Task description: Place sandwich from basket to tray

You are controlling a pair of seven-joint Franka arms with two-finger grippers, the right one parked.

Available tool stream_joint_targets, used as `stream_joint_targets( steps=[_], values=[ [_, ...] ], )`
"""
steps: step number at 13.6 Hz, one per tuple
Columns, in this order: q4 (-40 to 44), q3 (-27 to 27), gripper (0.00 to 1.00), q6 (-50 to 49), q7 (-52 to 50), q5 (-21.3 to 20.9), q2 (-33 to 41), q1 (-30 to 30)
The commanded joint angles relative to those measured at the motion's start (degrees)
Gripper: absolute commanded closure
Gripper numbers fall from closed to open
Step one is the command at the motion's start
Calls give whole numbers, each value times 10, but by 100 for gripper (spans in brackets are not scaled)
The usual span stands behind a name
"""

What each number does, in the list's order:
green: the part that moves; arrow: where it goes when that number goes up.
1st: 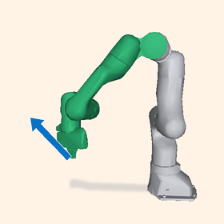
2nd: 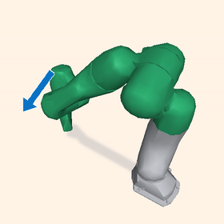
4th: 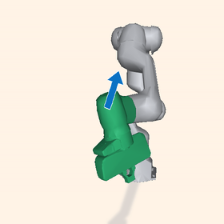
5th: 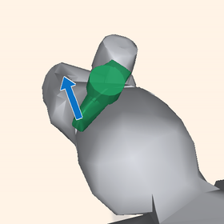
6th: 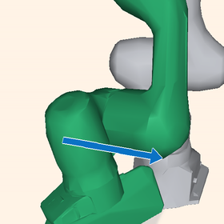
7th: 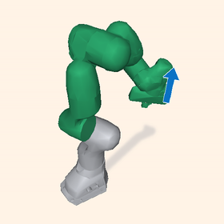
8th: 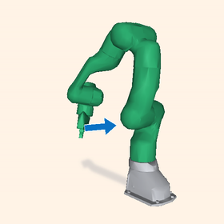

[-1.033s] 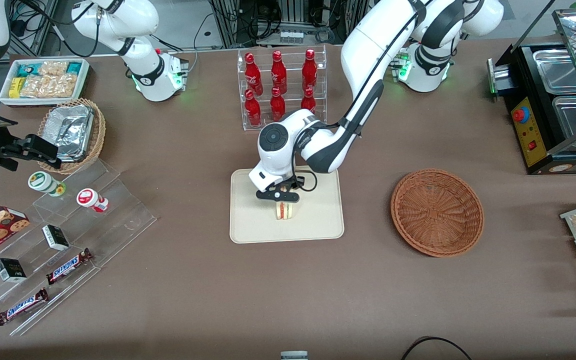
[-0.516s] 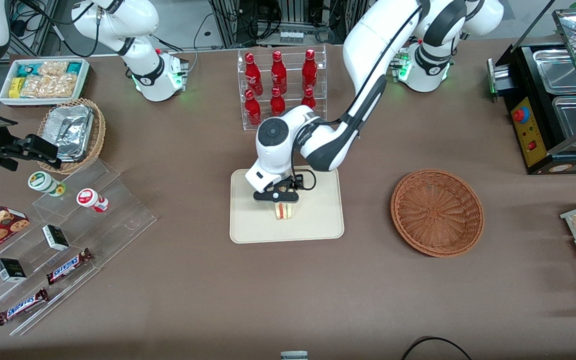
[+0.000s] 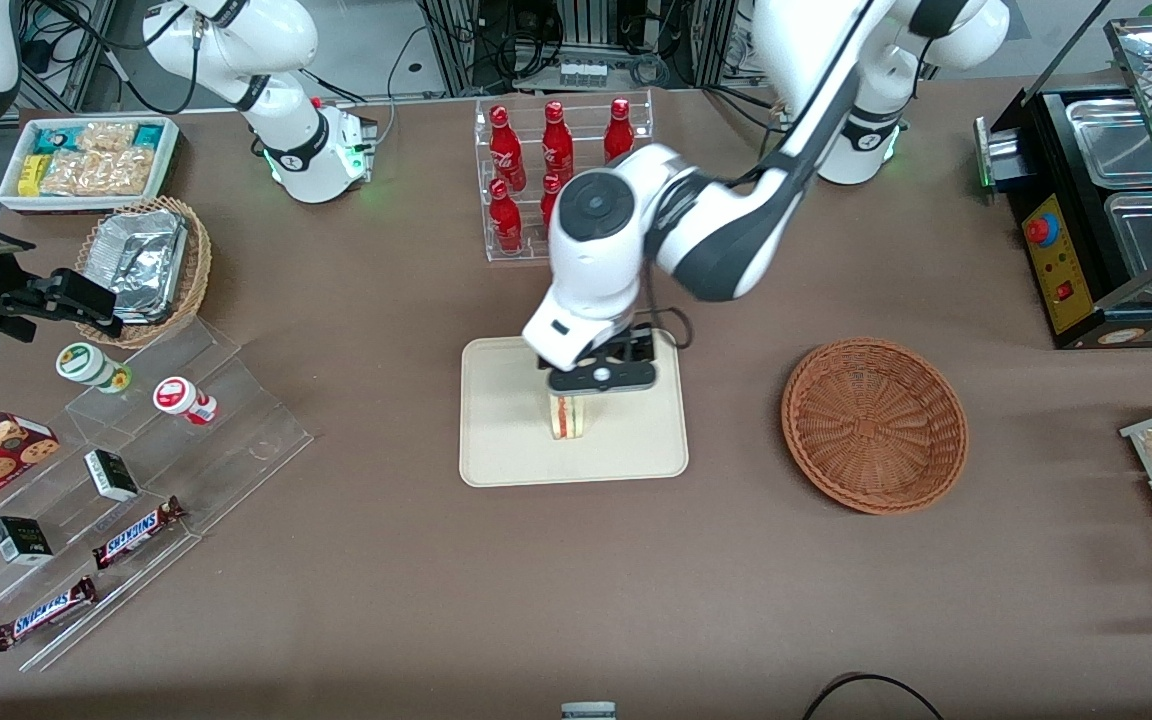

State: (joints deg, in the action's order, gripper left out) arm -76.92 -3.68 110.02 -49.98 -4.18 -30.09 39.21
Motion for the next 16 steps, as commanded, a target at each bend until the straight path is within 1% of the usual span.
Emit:
stream_joint_targets(
  steps=[1, 3, 5, 7, 10, 12, 16],
  values=[
    [-23, 0, 0, -50, -1, 5, 62, -42],
    [-41, 0, 0, -77, 16, 5, 107, -76],
    [-73, -1, 0, -89, 71, 7, 156, -123],
    [-89, -1, 0, -124, 123, 7, 187, -154],
    [-90, -1, 0, -153, 219, 35, 211, -219],
    [-89, 0, 0, -175, 273, 36, 223, -251],
    [-90, 0, 0, -224, 412, 39, 245, -318]
  ],
)
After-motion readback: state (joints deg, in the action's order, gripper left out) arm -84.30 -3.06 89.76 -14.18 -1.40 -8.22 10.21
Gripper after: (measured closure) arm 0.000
